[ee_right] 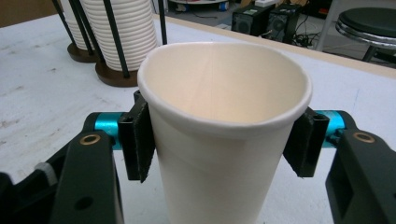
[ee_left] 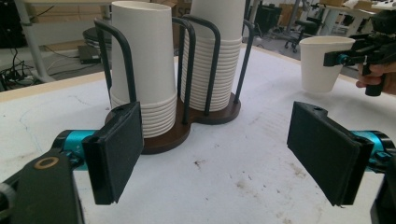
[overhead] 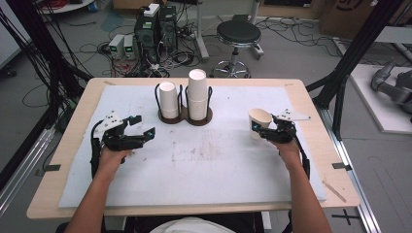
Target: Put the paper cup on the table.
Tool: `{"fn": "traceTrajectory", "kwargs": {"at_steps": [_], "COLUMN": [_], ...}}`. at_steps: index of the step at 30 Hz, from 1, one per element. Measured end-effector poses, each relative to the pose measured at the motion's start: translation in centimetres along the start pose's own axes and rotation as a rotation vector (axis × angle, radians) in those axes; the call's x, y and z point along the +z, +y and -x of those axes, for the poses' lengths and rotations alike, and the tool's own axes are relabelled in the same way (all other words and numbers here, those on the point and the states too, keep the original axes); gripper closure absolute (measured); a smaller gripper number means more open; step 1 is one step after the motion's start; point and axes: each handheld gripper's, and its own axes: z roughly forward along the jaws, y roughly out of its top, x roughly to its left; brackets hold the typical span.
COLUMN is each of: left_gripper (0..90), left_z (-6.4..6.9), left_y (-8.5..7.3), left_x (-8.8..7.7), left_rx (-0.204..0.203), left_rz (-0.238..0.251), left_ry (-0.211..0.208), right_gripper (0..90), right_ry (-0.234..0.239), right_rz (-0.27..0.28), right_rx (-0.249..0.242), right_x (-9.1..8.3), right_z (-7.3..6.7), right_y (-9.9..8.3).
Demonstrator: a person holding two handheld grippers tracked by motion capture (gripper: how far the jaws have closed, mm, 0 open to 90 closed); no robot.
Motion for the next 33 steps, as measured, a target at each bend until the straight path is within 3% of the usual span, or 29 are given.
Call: {"fn": "traceTrajectory", "kwargs": {"at_steps": [12, 21, 33], "left_gripper": [18.7, 18.7, 18.7], "left_z": [0.0, 0.0, 0.0], "left_y": [-0.1, -0.1, -0.1], "left_x": [0.1, 0.2, 0.2], "left_rx": [-0.003, -0.008, -0.01], "left_rz": [-0.01, -0.012, -0.012], "left_ry": [-0.003, -0.003, -0.007], "right_gripper": [29.2, 22.0, 21.7], "right_ry": [0.0, -0.016, -0.013], "right_rz": [-0.055, -0.055, -0.091], "right_rx": [0.015, 0.048, 0.02], "right_x": [0.1, -0.2, -0.9], "right_z": [-0.1, 0.0, -0.2], "right_y": [-0.5, -0.7, -1.1]}}
